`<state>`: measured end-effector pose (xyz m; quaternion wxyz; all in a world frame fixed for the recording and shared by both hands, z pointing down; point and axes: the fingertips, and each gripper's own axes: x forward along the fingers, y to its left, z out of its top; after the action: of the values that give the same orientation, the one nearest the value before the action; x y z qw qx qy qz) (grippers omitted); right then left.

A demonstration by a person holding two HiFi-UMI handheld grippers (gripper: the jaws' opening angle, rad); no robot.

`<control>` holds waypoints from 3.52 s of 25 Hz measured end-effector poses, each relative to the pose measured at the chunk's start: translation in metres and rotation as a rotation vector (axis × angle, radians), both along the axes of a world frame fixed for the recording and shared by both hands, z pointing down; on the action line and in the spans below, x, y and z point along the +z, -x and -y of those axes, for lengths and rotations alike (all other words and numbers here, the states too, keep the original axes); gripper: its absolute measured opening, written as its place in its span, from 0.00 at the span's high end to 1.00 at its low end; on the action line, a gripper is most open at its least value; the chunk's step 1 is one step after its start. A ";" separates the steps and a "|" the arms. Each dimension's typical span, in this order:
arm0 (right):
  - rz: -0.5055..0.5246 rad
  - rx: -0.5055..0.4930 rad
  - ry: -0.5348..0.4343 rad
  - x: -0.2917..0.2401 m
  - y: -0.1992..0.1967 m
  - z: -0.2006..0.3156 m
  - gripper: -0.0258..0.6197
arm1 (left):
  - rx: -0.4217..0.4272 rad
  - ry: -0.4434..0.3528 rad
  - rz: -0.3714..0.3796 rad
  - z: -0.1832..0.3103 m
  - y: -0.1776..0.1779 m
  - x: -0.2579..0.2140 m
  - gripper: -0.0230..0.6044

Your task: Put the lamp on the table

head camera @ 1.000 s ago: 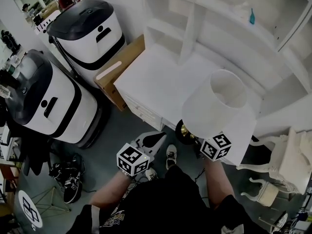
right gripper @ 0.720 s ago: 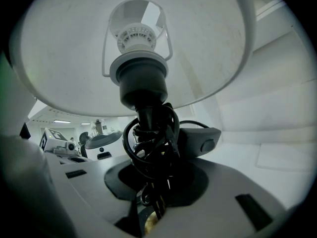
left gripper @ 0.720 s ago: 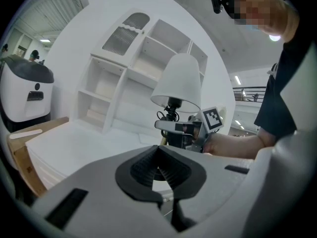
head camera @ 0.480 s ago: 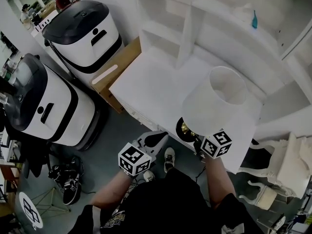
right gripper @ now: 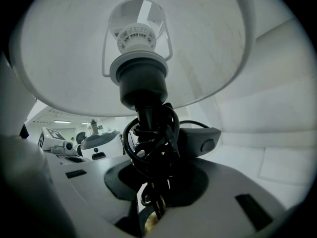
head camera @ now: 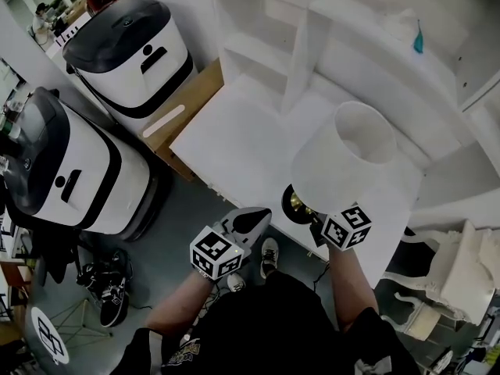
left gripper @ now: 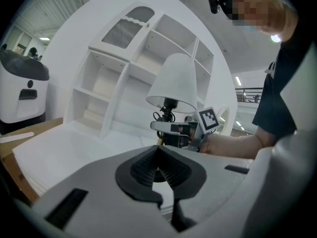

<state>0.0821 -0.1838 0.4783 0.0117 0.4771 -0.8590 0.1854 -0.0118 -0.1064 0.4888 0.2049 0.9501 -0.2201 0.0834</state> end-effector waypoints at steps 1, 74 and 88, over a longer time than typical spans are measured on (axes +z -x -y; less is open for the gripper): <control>0.000 -0.001 0.001 0.001 -0.002 0.004 0.80 | 0.002 0.000 0.000 0.003 -0.002 0.001 0.95; -0.069 0.208 -0.011 0.101 -0.105 0.235 0.80 | 0.346 -0.024 0.074 0.210 -0.116 0.069 0.95; -0.075 0.194 -0.047 0.104 -0.105 0.248 0.80 | 0.330 -0.021 0.077 0.218 -0.114 0.072 0.95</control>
<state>0.1871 -0.4318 0.5826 0.0148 0.5649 -0.8117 0.1475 0.1017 -0.3241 0.5604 0.1700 0.9715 -0.0698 0.1498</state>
